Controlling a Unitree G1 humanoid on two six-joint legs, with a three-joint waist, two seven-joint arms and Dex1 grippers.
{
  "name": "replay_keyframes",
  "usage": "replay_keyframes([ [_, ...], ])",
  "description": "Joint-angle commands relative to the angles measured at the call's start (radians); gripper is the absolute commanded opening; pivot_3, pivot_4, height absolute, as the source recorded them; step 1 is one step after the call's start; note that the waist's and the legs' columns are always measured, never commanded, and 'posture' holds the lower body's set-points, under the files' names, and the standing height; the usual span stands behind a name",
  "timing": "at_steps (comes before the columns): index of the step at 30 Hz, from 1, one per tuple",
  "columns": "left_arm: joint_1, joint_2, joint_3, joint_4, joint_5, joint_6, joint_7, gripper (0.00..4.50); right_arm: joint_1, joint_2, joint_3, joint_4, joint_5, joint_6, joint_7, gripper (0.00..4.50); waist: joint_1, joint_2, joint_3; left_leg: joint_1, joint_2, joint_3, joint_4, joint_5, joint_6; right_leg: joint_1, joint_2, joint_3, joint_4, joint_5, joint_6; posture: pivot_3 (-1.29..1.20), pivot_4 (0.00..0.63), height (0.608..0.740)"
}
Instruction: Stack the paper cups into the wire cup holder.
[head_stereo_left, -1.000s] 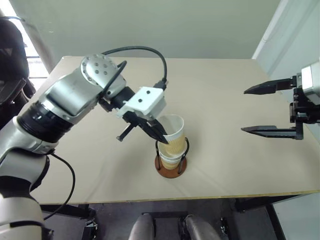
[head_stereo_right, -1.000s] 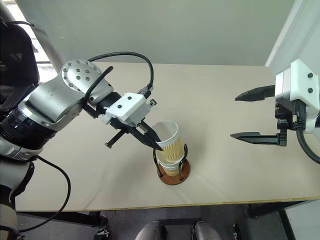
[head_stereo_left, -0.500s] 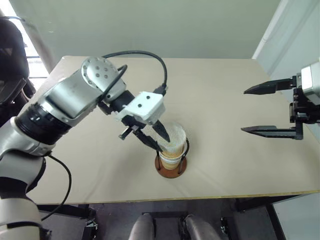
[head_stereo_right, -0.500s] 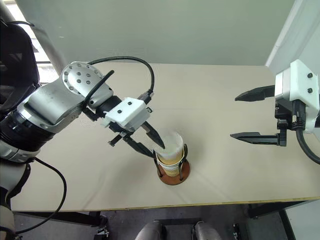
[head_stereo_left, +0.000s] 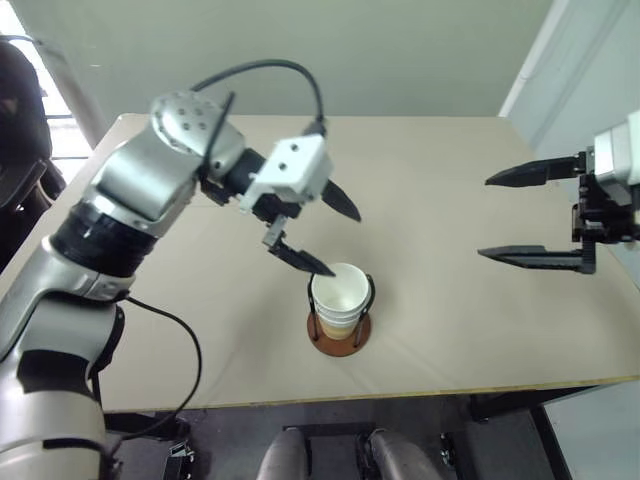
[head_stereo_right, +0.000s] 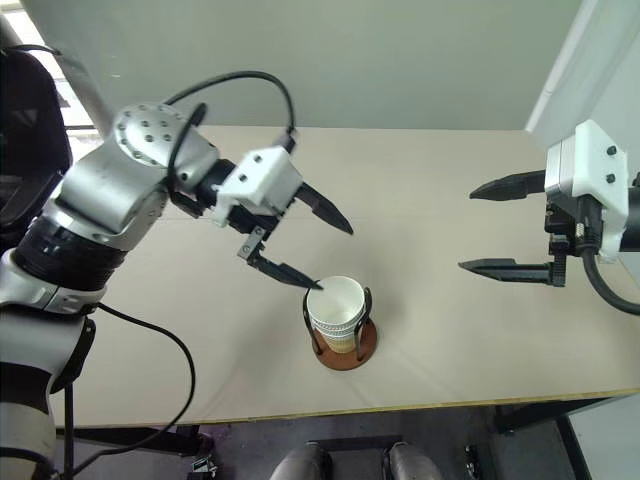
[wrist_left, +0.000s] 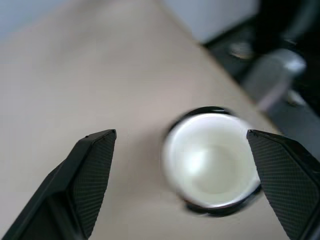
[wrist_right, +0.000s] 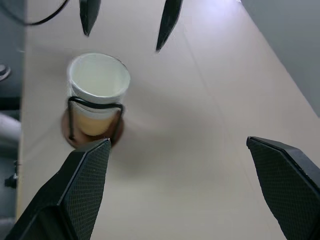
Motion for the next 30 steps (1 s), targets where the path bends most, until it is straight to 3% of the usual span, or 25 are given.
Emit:
replay_keyframes([
  [1, 0.110, 0.038, 0.208, -0.003, -0.008, 0.076, 0.151, 4.48, 0.005, 0.054, -0.007, 0.063, -0.056, -0.015, -0.099, 4.50, -0.005, 0.000, 0.000, 0.001, 0.000, 0.000, -0.001, 0.000, 0.000, 0.000, 0.000, 0.000, 0.000, 0.000, 0.000, 0.00, 0.150, 0.740],
  [7, 0.416, 0.020, 0.575, -0.042, -0.012, 0.161, 0.517, 4.48, 0.029, 0.209, -0.006, 0.164, -0.152, -0.069, -0.270, 4.50, -0.009, 0.000, 0.000, 0.006, 0.002, 0.004, -0.005, 0.000, 0.000, 0.000, 0.000, 0.000, 0.001, 0.000, -0.001, 0.00, 0.150, 0.740],
  [12, 0.603, -0.052, 0.795, -0.109, 0.011, 0.181, 0.785, 4.48, -0.120, 0.312, 0.026, 0.391, -0.249, -0.173, -0.359, 4.50, -0.011, 0.000, 0.000, 0.008, 0.003, 0.006, -0.005, 0.001, 0.000, 0.001, 0.000, 0.001, 0.002, 0.001, -0.002, 0.00, 0.150, 0.740],
  [21, 0.770, -0.114, 0.931, -0.260, 0.023, 0.209, 0.972, 4.48, -0.286, 0.482, 0.046, 0.716, -0.368, -0.383, -0.463, 4.50, -0.010, -0.001, 0.000, 0.012, 0.003, 0.007, -0.009, 0.003, 0.001, 0.002, 0.000, 0.001, 0.002, 0.004, -0.006, 0.00, 0.150, 0.740],
  [30, 0.861, -0.135, 1.048, -0.309, -0.040, 0.265, 1.021, 4.48, -0.321, 0.555, 0.024, 0.834, -0.386, -0.529, -0.509, 4.50, -0.015, 0.000, 0.000, 0.013, 0.004, 0.007, -0.016, 0.004, 0.000, -0.002, 0.000, 0.001, 0.002, 0.004, -0.011, 0.00, 0.150, 0.740],
])
